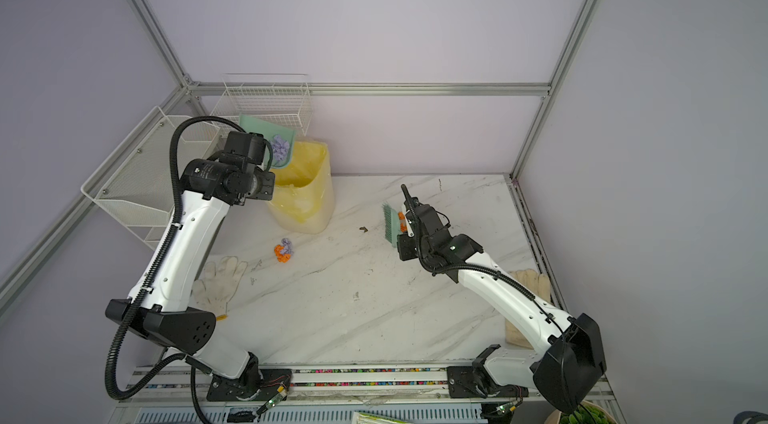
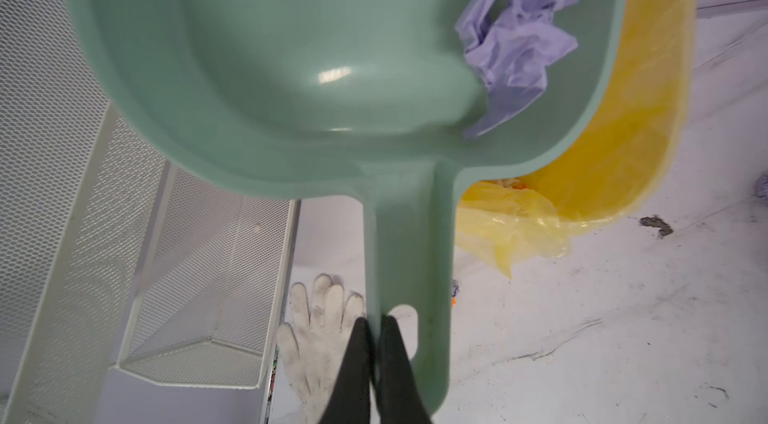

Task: Sweep away the paper scraps from the table
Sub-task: 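Tip the dustpan over the yellow bin with the left gripper to empty it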

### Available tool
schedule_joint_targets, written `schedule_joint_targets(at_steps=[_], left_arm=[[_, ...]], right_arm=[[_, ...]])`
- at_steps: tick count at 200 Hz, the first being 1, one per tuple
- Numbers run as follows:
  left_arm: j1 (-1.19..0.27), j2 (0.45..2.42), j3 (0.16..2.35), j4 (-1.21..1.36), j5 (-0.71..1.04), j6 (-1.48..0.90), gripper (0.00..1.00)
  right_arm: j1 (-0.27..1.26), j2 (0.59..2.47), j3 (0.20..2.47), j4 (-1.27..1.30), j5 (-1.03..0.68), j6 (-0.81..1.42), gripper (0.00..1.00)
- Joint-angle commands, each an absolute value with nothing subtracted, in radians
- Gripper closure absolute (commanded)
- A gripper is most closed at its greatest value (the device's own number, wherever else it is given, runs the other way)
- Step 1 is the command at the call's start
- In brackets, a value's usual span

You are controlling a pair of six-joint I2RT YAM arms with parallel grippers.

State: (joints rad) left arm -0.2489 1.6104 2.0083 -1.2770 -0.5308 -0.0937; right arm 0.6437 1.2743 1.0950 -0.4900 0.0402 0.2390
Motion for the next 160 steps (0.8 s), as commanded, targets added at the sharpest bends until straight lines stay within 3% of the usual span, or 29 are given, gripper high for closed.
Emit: schedule_joint_targets(at_steps=[1,82,160], left_arm=[[-0.244,1.610,1.969,-1.226,-0.679,-0.024,1.00],[-0.351,1.665,1.820,-1.070,-1.195,0.153,1.00],[-0.386,1.686,1.810,-1.003,-1.300,0.225,1.00]], right_arm=[[0.638,1.249,1.082,-0.492,0.044,0.249,1.00],[0.638,1.245,1.064,-0.474,0.034,0.248,1.00],[0.638,1.229,1.062,-0.483,0.036,0.248,1.00]])
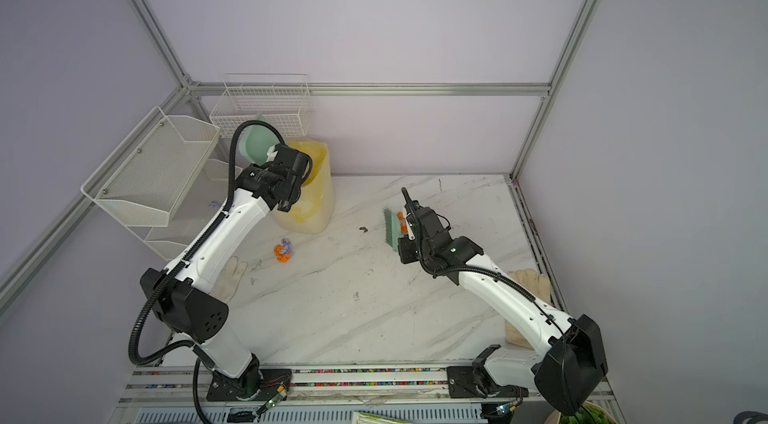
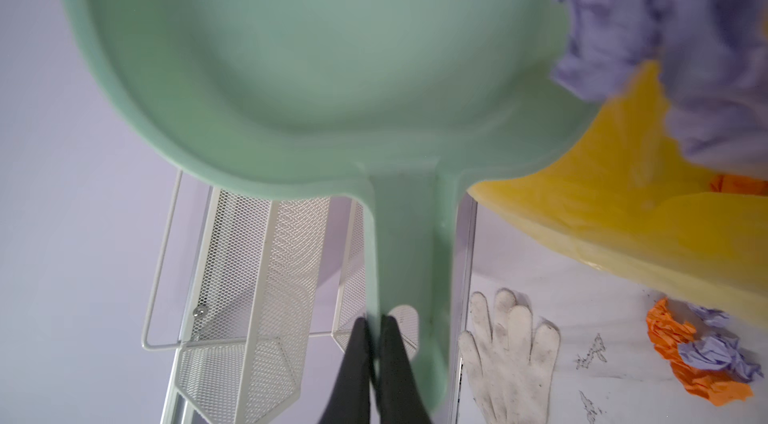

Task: Sweep away the paper scraps from the table
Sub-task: 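Tip the dustpan over the yellow bin with the left gripper to empty it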

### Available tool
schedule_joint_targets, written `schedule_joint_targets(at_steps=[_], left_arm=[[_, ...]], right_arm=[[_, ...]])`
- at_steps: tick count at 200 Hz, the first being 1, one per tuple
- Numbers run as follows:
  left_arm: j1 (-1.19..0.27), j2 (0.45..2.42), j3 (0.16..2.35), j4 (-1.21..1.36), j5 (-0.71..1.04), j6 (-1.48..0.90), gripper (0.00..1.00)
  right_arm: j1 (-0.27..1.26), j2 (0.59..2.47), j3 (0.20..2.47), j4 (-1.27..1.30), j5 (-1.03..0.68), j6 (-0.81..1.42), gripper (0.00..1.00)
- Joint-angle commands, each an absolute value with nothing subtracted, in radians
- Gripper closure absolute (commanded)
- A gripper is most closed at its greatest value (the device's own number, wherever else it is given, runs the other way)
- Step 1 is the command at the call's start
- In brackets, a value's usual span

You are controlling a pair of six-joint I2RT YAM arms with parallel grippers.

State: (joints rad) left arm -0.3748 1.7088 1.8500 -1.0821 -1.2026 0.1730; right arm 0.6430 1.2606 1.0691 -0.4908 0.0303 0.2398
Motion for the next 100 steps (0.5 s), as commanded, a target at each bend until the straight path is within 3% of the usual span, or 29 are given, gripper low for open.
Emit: schedule_joint_targets(at_steps=[1,50,100], left_arm=[[-0.386,1.685,1.810,-1.001,-1.302,0.228,1.00],[-0.386,1.664,1.781,-0.982,-1.261,0.214,1.00],[-0.377,1.619,1.879,-1.196,-0.988,0.004,1.00]], right_arm=[[0.638,1.230,1.062,-0.483,0.037,0.247,1.00],[0.638,1.246,1.068,-0.480,0.031,0.242,1.00],[0.638,1.254,1.063,-0.449,-0.001,0.264,1.00]])
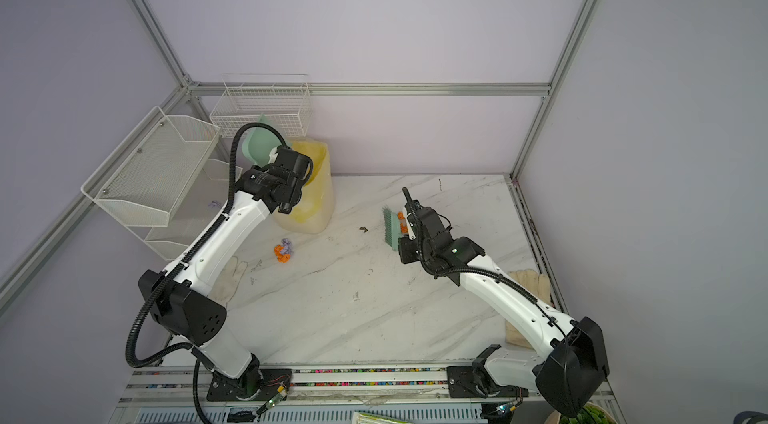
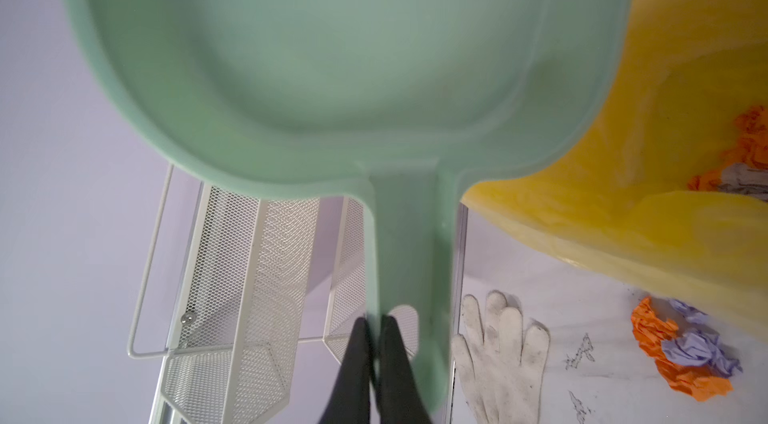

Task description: Sweep away the paper scraps from the table

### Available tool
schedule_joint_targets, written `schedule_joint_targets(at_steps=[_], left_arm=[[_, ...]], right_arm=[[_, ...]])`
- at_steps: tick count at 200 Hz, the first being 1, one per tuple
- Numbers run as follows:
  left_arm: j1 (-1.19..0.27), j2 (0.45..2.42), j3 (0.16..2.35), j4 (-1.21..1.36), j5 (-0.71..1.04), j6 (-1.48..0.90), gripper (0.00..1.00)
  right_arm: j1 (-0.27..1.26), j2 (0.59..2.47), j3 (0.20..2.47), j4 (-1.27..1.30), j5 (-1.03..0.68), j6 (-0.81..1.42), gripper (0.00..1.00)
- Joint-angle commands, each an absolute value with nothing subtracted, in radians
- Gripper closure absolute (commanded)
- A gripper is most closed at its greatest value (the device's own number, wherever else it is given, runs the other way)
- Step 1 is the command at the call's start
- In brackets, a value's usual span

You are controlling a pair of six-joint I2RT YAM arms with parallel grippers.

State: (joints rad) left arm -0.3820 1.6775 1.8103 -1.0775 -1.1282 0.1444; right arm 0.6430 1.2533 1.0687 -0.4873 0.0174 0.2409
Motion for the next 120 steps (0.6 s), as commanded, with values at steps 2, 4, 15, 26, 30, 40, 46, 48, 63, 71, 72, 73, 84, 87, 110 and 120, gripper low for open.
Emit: schedule_joint_targets(at_steps=[2,4,15,26,30,40,46,48,63,71,72,73,84,87,110,120], left_arm=[[-0.378,1.618,1.886,-1.208,-0.975,-0.007,1.00],[-0.377,1.616,1.895,-1.221,-0.961,-0.017,1.00],[-0.379,1.607,1.942,-1.288,-0.869,-0.076,1.00],[-0.386,1.583,1.957,-1.314,-0.803,-0.111,1.00],[-0.387,1.570,1.957,-1.315,-0.775,-0.116,1.00],[-0.386,1.537,1.953,-1.315,-0.726,-0.133,1.00],[-0.386,1.518,1.947,-1.315,-0.700,-0.139,1.00],[-0.386,1.511,1.945,-1.315,-0.690,-0.141,1.00],[-0.386,1.472,1.931,-1.323,-0.647,-0.150,1.00],[-0.387,1.460,1.922,-1.335,-0.631,-0.157,1.00],[-0.387,1.458,1.921,-1.336,-0.629,-0.158,1.00],[-0.387,1.457,1.920,-1.338,-0.626,-0.160,1.00],[-0.387,1.440,1.901,-1.357,-0.605,-0.182,1.00],[-0.388,1.436,1.894,-1.362,-0.593,-0.186,1.00],[-0.388,1.365,1.813,-1.372,-0.519,-0.222,1.00],[-0.388,1.337,1.779,-1.367,-0.500,-0.246,1.00]], right_arm=[[0.638,1.253,1.065,-0.447,-0.002,0.266,1.00],[0.638,1.255,1.064,-0.445,-0.006,0.268,1.00],[0.638,1.259,1.060,-0.428,-0.025,0.281,1.00],[0.638,1.263,1.054,-0.404,-0.050,0.299,1.00],[0.638,1.265,1.052,-0.394,-0.061,0.305,1.00],[0.638,1.272,1.047,-0.368,-0.095,0.330,1.00],[0.638,1.277,1.046,-0.351,-0.111,0.341,1.00],[0.638,1.279,1.045,-0.346,-0.114,0.343,1.00],[0.638,1.292,1.032,-0.292,-0.167,0.390,1.00],[0.638,1.303,1.026,-0.263,-0.193,0.424,1.00],[0.638,1.306,1.025,-0.260,-0.198,0.429,1.00],[0.638,1.308,1.025,-0.257,-0.201,0.433,1.00],[0.640,1.328,1.021,-0.224,-0.252,0.472,1.00],[0.640,1.331,1.020,-0.214,-0.265,0.483,1.00],[0.658,1.360,1.011,-0.138,-0.323,0.553,1.00],[0.681,1.366,1.019,-0.123,-0.313,0.568,1.00]])
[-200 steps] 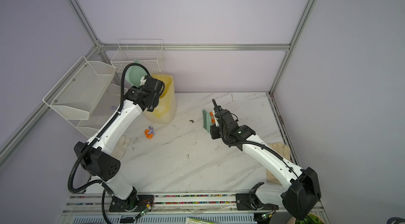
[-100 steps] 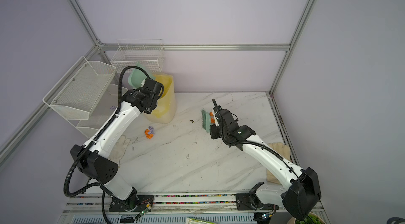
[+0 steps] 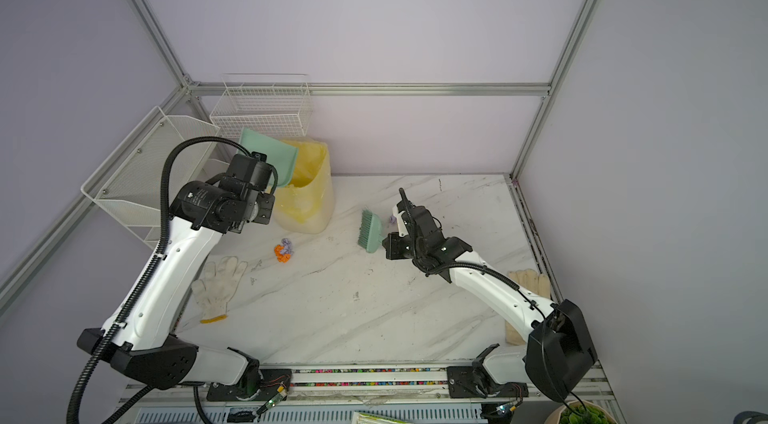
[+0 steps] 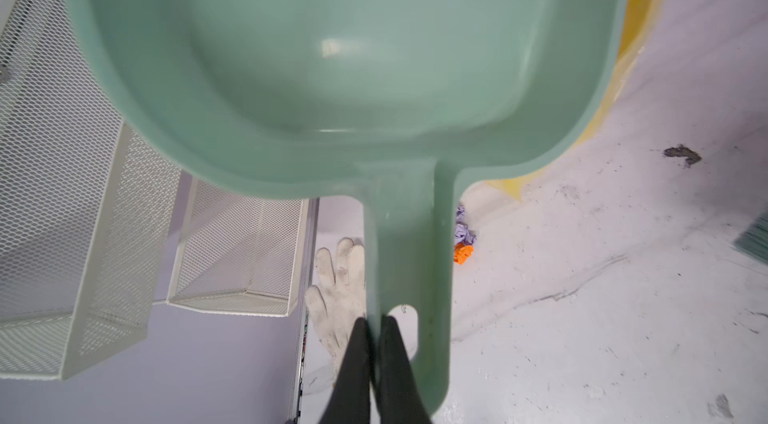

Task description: Sweep away the paper scraps from the table

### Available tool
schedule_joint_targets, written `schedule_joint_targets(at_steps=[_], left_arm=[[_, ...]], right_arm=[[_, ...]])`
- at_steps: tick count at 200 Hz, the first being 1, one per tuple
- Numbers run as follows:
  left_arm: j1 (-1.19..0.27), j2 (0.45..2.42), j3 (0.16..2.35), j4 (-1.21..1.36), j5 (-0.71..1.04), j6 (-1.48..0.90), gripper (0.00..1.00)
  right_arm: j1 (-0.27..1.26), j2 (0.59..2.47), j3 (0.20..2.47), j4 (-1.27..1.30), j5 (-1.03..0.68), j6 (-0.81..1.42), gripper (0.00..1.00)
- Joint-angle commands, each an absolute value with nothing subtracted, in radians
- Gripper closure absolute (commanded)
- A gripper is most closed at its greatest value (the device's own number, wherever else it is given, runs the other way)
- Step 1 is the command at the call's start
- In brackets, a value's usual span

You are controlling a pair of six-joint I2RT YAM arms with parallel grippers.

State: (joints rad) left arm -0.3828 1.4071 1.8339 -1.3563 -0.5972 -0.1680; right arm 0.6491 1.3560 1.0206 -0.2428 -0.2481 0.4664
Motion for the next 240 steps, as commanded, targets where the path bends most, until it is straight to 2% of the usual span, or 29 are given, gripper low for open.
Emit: schedule_joint_targets(at_steps=[1,69,125,146,187,240], left_arm=[[-0.388,1.335,1.778,-1.366,-0.496,-0.246,1.00],[-0.388,1.208,1.578,-1.343,-0.406,-0.221,1.00],[-0.385,1.124,1.412,-1.267,-0.335,-0.231,1.00],[-0.385,1.127,1.392,-1.269,-0.357,-0.243,1.00],[-0.384,1.141,1.379,-1.275,-0.442,-0.220,1.00],[-0.381,1.131,1.360,-1.259,-0.431,-0.219,1.00]], right_arm=[[0.684,1.367,1.020,-0.122,-0.313,0.568,1.00],[0.836,1.521,1.091,0.015,-0.299,0.684,1.00],[0.898,1.642,1.150,0.171,-0.341,0.800,1.00],[0.913,1.695,1.166,0.246,-0.359,0.862,1.00],[0.952,1.835,1.287,0.224,-0.363,0.879,1.00],[0.963,1.977,1.407,0.280,-0.409,0.935,1.00]])
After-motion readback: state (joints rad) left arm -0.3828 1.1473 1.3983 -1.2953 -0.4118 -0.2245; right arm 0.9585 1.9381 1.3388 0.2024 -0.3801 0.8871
